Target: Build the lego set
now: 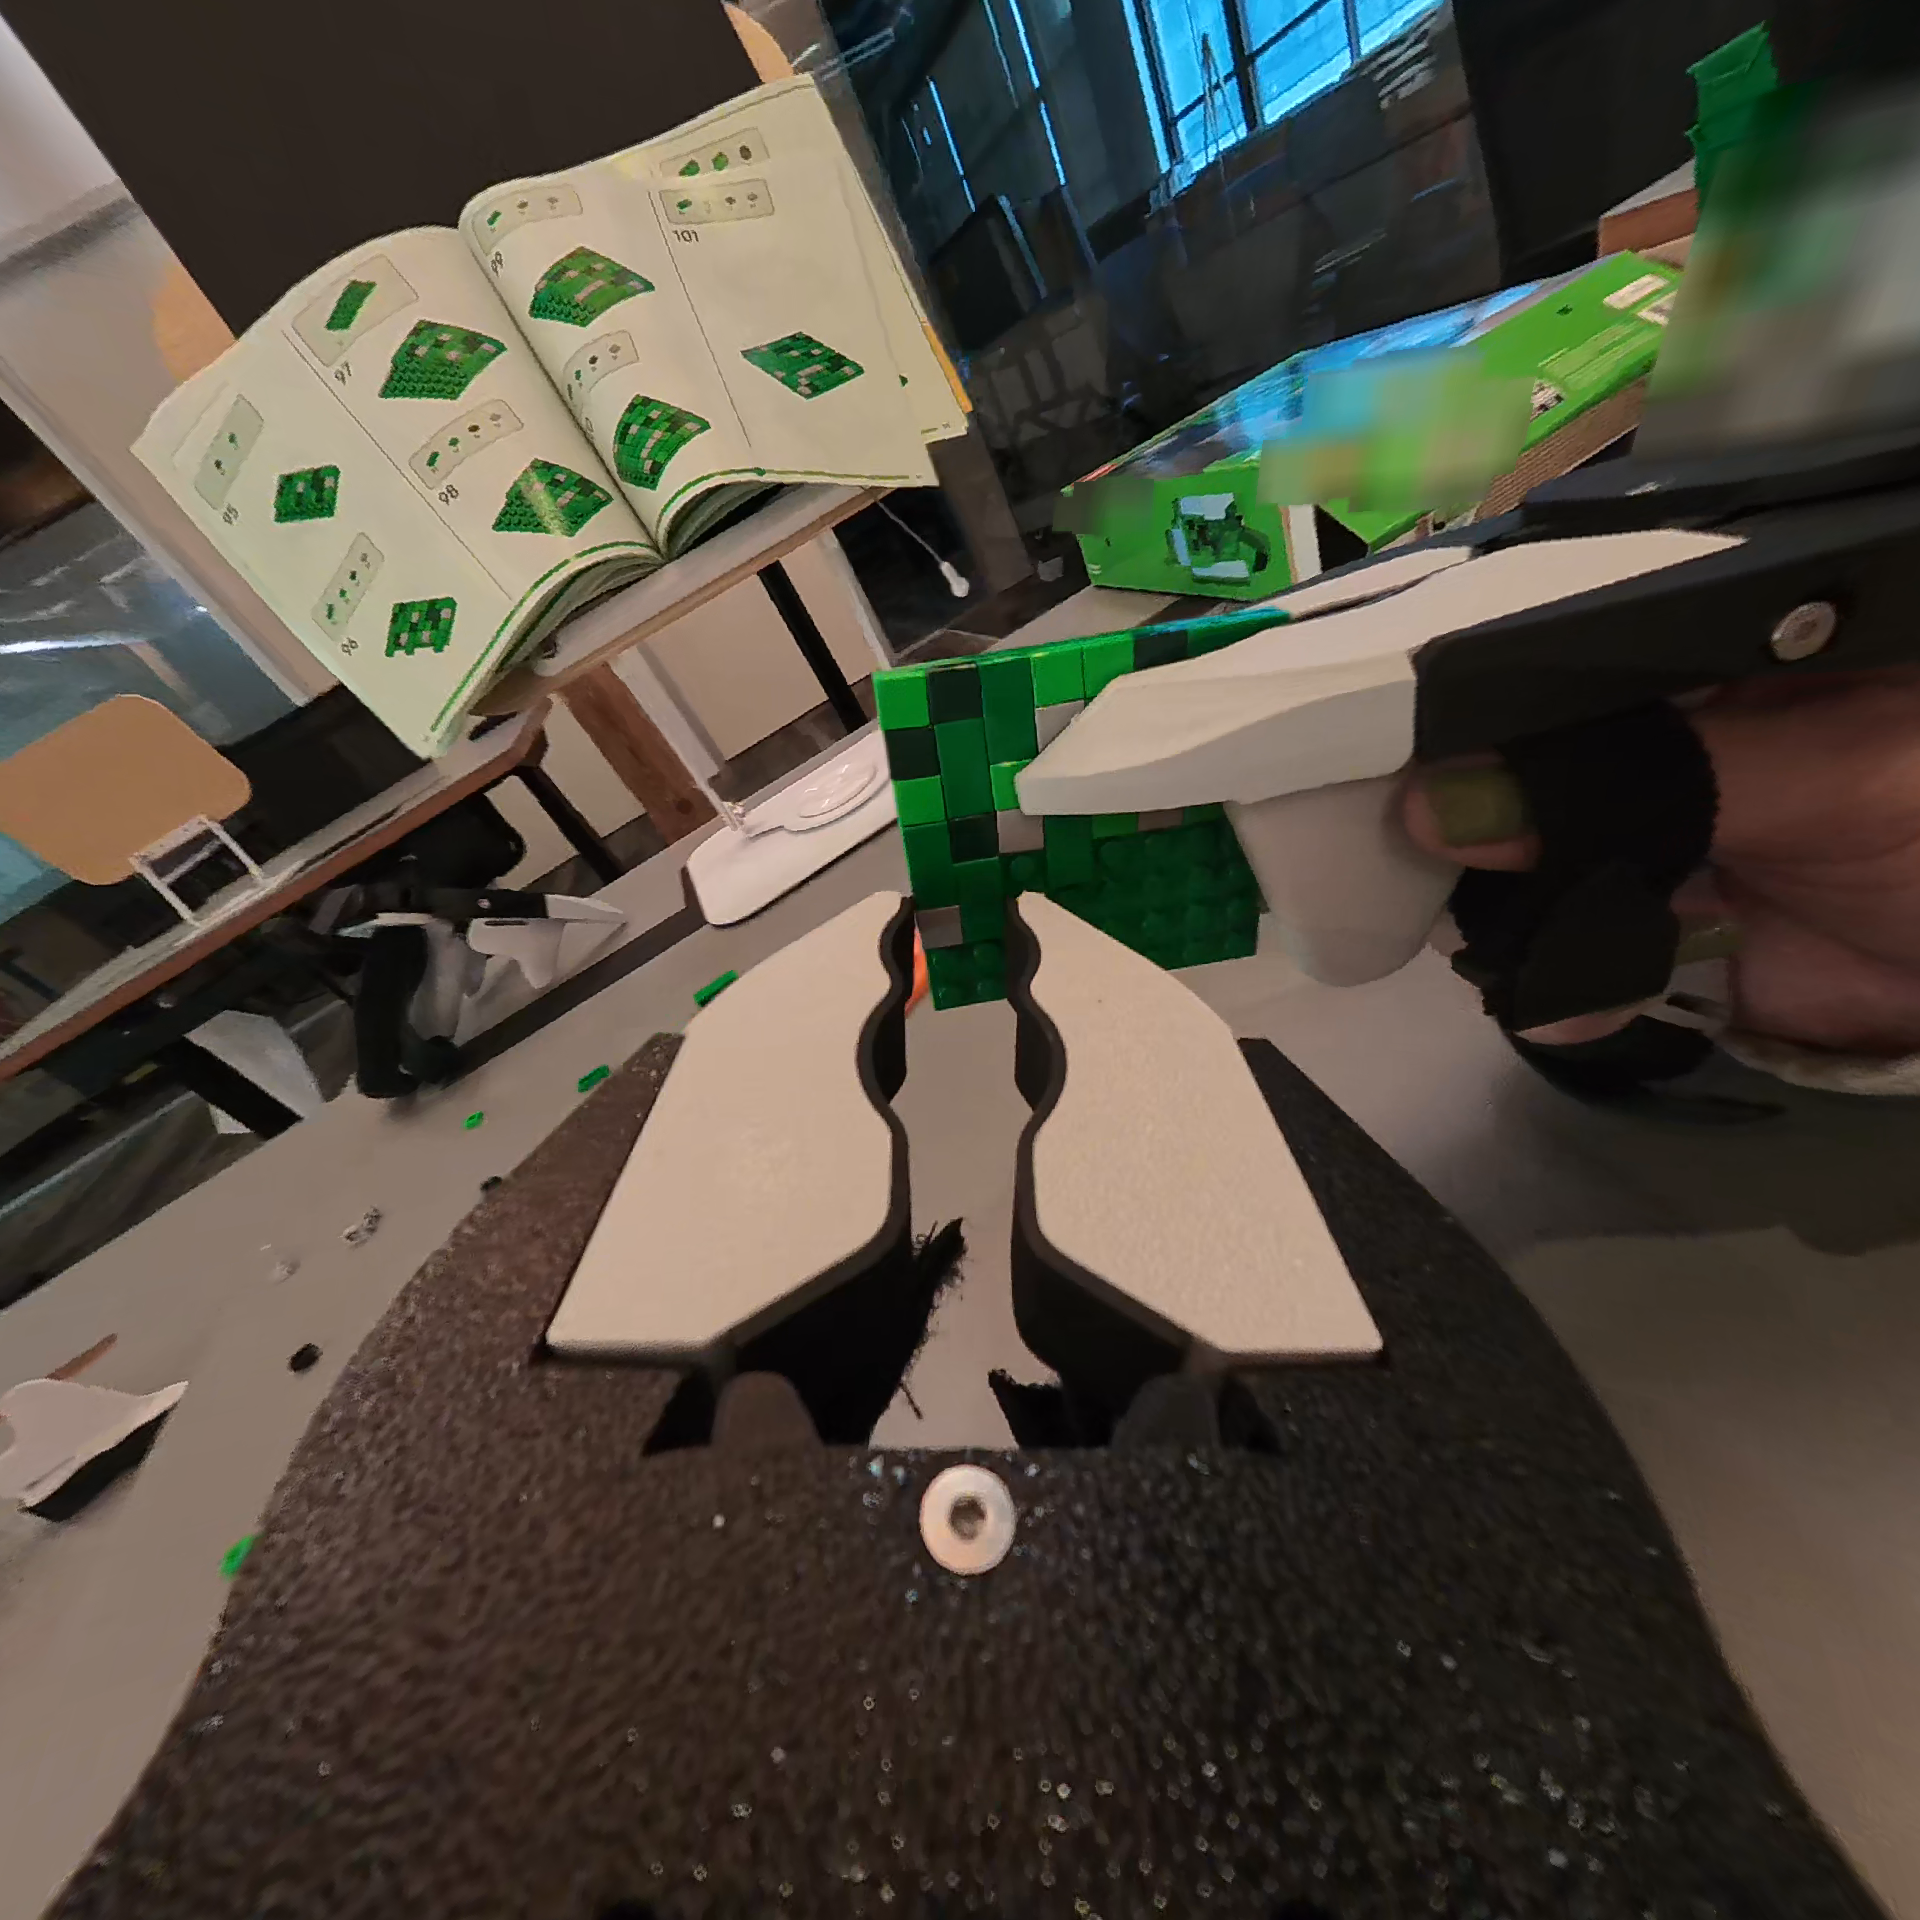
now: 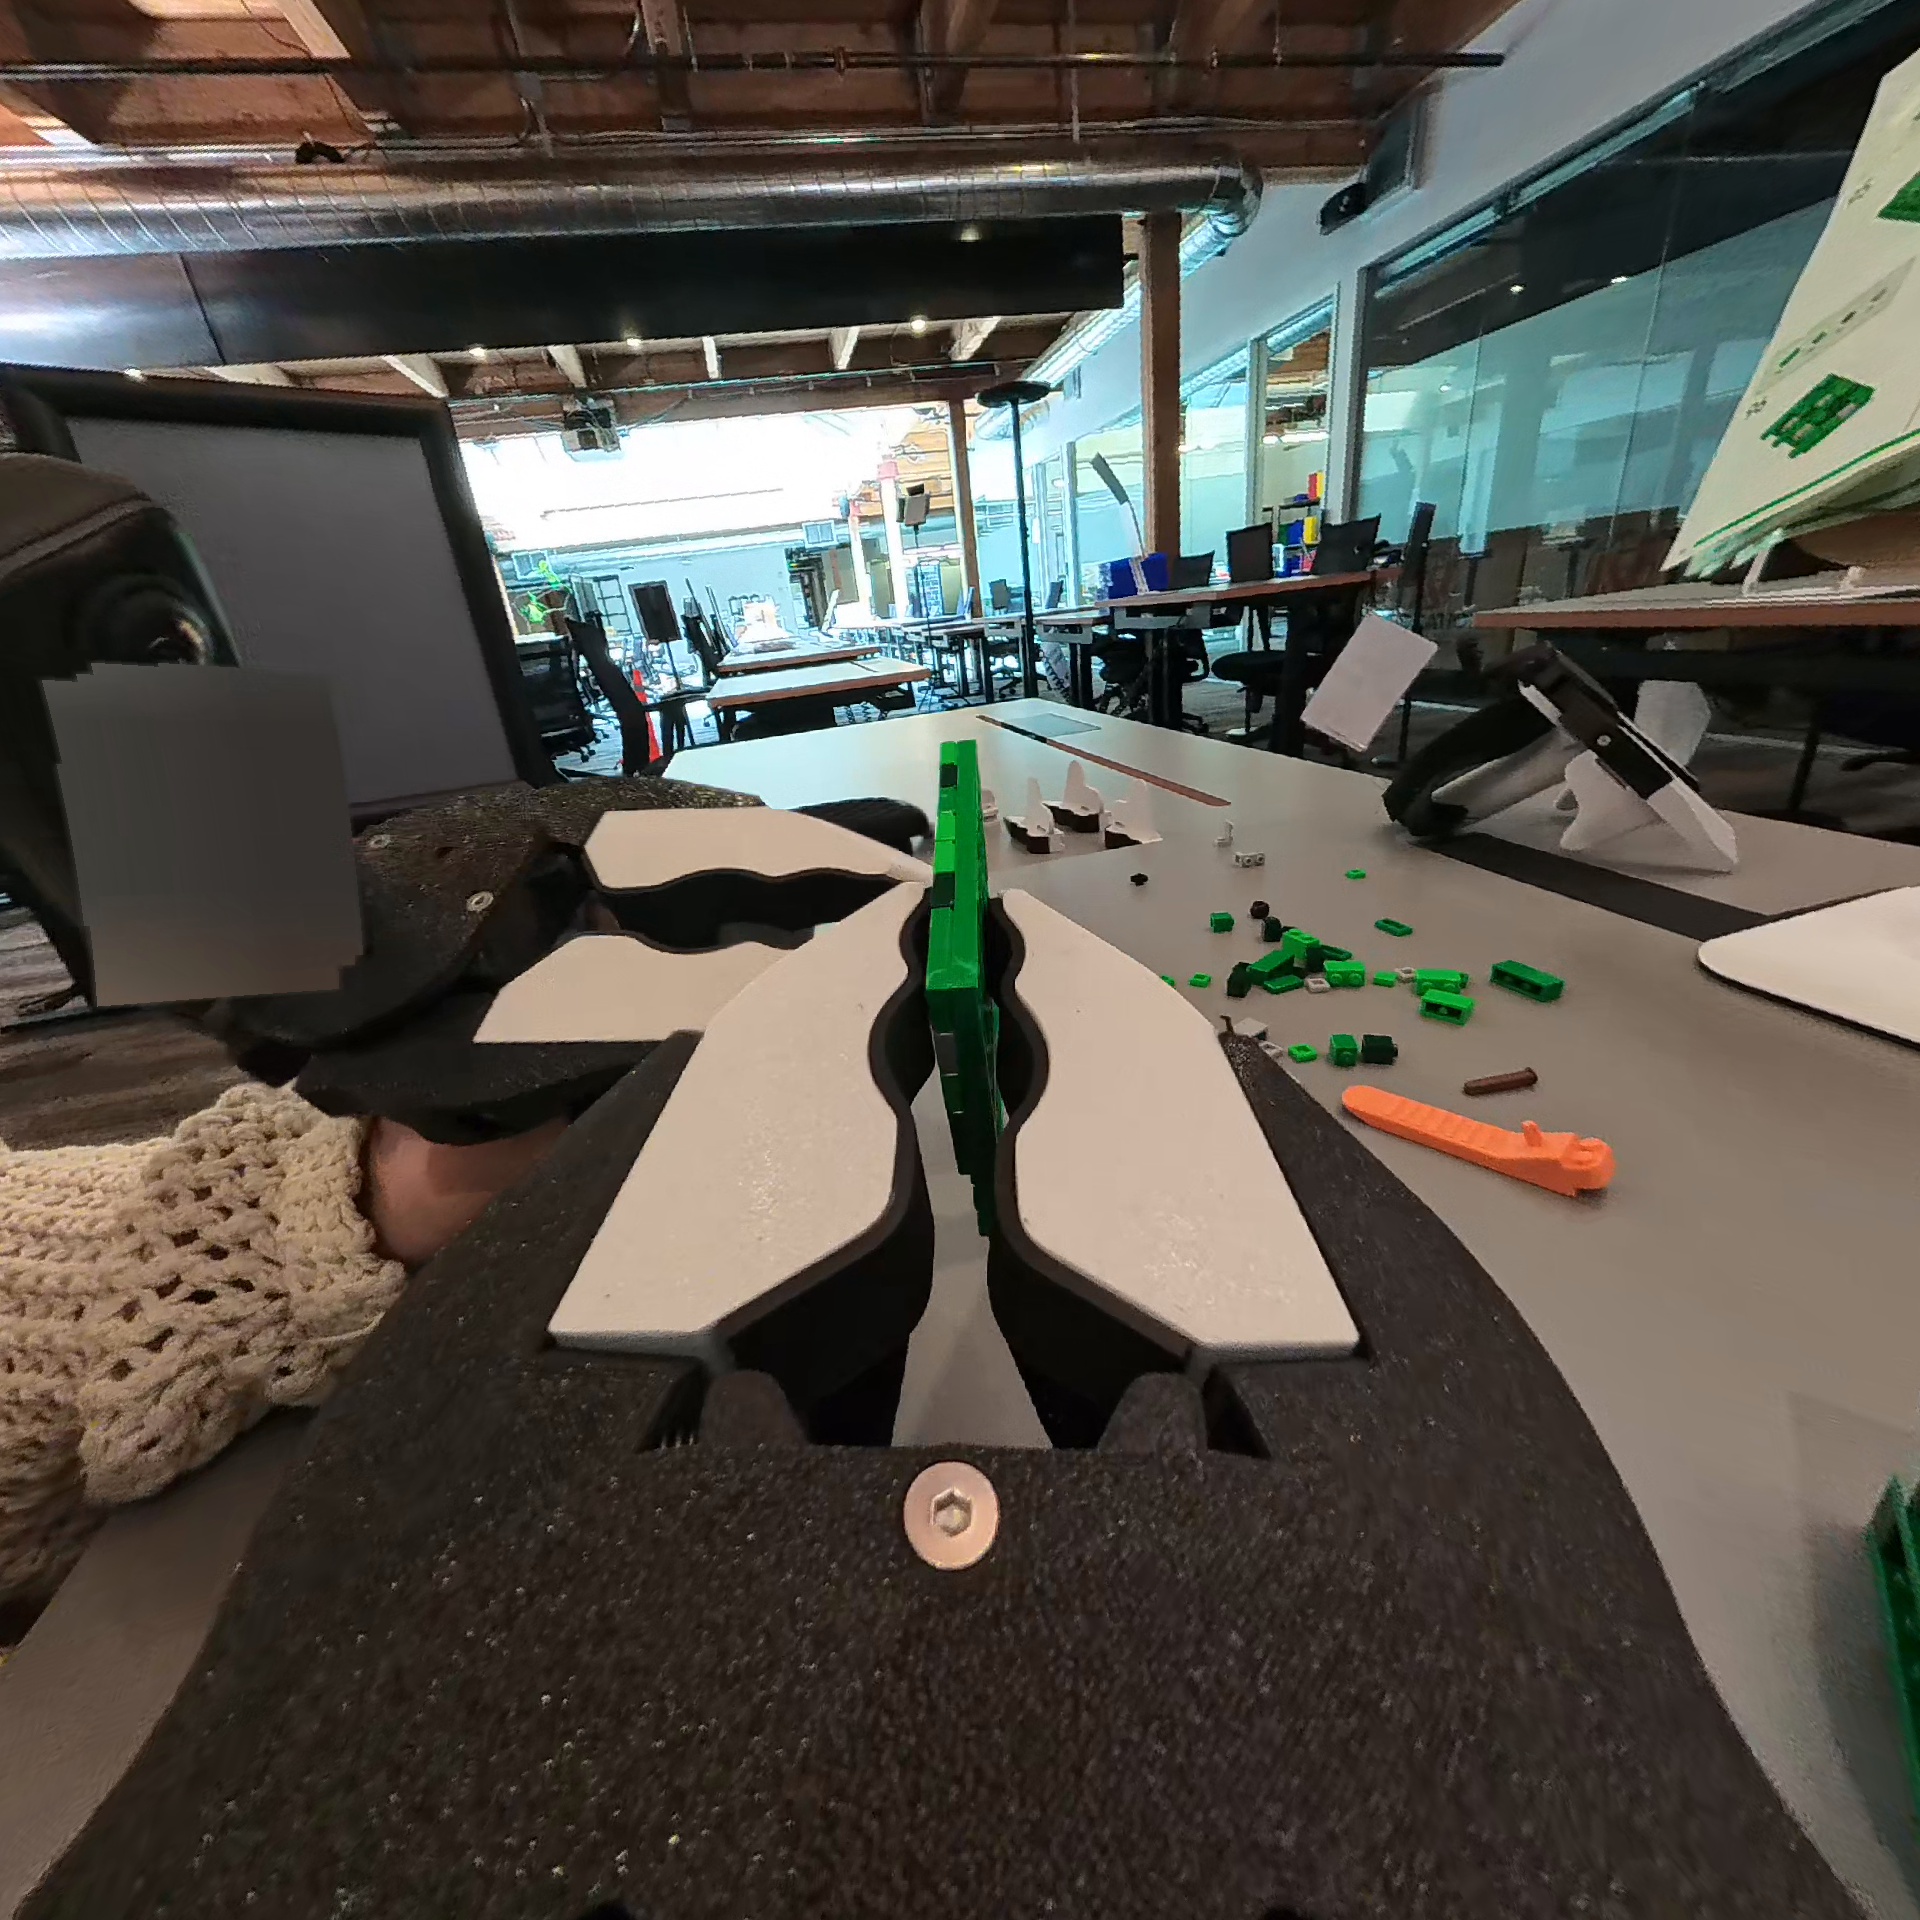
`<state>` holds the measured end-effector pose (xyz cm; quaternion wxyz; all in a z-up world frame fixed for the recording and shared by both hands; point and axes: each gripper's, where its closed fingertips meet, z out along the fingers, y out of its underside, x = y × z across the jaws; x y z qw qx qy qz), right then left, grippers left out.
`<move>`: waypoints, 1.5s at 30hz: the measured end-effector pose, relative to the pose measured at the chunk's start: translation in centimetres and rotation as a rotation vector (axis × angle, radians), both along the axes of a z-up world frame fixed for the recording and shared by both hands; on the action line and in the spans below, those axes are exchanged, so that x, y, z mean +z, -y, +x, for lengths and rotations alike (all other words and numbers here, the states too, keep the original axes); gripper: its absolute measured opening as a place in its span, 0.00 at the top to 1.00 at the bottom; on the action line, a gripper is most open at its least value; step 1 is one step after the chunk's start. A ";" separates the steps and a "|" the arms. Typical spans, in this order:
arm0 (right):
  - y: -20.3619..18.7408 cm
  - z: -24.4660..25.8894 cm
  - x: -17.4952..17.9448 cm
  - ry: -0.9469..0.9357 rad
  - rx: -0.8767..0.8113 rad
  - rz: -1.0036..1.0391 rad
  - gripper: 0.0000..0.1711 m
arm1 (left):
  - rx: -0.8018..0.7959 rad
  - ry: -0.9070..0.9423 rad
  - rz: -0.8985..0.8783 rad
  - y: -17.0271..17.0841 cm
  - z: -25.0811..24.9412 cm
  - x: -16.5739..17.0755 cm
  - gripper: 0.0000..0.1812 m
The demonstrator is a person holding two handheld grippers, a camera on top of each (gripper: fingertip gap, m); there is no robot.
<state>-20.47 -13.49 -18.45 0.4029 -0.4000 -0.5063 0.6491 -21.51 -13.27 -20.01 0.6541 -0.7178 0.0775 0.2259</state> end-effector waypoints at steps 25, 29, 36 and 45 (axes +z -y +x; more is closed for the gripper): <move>-0.5 0.0 -0.4 0.055 0.167 0.033 0.96 | -0.065 0.031 0.018 0.3 0.1 0.1 0.97; -1.2 0.0 -0.2 0.083 0.185 -0.001 0.96 | -0.094 -0.001 -0.009 -0.2 0.6 -0.5 0.81; -0.3 0.6 -1.7 0.308 0.406 -0.071 0.96 | -0.184 -0.333 -0.156 -0.1 1.1 -2.4 0.46; 3.1 3.6 -3.8 0.667 0.804 -0.287 0.96 | -0.436 -0.489 -0.172 1.2 5.5 -3.4 0.54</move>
